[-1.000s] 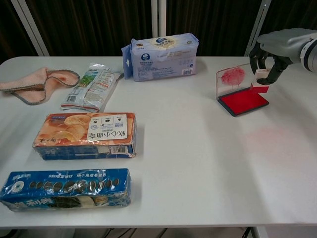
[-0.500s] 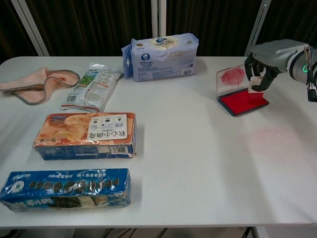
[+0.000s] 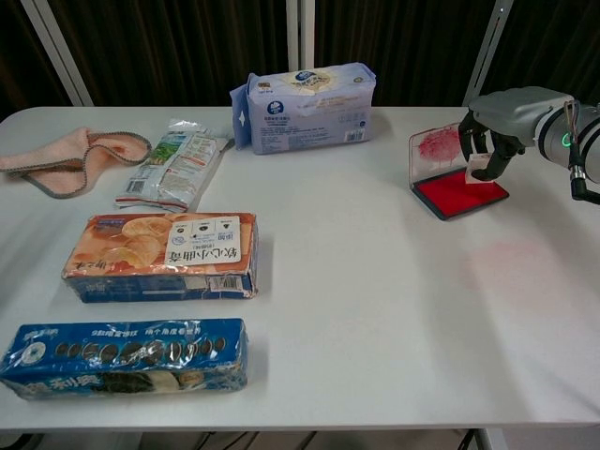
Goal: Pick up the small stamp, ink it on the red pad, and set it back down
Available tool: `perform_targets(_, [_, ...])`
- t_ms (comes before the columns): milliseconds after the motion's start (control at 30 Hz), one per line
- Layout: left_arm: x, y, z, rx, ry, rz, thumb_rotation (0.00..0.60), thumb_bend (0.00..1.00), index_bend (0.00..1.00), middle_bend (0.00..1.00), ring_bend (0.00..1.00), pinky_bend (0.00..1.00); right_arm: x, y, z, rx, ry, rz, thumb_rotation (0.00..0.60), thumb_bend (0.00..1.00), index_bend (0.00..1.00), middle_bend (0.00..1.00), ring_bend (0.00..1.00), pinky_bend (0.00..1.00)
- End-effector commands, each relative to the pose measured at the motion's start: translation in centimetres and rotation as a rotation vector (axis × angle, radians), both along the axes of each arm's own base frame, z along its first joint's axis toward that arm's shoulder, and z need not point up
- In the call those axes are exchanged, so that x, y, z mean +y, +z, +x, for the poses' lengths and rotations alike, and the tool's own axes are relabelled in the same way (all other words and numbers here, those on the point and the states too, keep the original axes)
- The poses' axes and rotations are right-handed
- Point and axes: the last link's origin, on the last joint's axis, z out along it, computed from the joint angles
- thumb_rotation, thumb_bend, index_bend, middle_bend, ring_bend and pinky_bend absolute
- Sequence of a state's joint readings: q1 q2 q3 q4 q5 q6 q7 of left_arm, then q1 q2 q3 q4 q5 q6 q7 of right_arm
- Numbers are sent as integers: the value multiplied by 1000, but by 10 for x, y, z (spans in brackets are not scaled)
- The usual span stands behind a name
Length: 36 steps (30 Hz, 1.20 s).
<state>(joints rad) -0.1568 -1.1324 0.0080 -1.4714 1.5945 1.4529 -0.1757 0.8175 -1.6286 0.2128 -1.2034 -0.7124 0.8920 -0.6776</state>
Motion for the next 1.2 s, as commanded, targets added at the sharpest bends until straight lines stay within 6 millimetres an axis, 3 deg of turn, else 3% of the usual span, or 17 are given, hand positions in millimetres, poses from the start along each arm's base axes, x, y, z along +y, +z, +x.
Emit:
perform_targets(33, [0, 0, 0, 1, 1, 0, 503, 23, 66, 66, 77, 184, -1, -2, 2, -8, 2, 5, 600, 357, 649, 521, 540, 597])
perform_targets(1200, [5, 2, -1, 4, 10, 1, 501, 23, 65, 65, 77, 184, -7, -12, -6, -5, -26, 16, 600, 366, 692, 547, 570, 604])
